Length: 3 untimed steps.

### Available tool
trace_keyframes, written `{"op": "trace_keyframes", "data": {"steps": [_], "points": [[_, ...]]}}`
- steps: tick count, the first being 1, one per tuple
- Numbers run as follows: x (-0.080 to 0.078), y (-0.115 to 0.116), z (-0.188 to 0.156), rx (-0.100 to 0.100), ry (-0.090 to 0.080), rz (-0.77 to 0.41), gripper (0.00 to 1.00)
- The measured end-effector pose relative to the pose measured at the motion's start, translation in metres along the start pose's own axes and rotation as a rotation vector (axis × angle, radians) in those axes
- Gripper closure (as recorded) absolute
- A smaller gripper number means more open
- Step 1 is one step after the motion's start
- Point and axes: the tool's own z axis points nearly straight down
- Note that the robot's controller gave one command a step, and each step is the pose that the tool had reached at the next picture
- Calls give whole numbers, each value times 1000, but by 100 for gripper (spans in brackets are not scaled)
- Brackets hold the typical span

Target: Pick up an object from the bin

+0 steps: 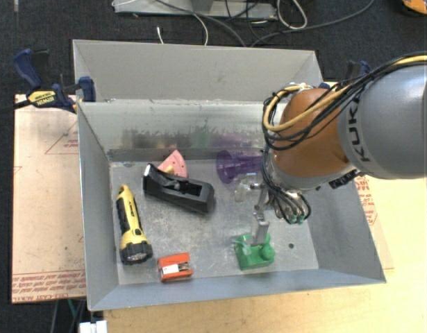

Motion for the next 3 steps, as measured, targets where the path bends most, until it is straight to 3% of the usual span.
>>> {"op": "trace_keyframes", "data": {"steps": [1, 2, 3], "points": [[-2, 0, -4, 0, -7, 0, 0], [37, -27, 51, -1, -9, -237, 0], [48, -31, 24, 1, -10, -413, 0]]}}
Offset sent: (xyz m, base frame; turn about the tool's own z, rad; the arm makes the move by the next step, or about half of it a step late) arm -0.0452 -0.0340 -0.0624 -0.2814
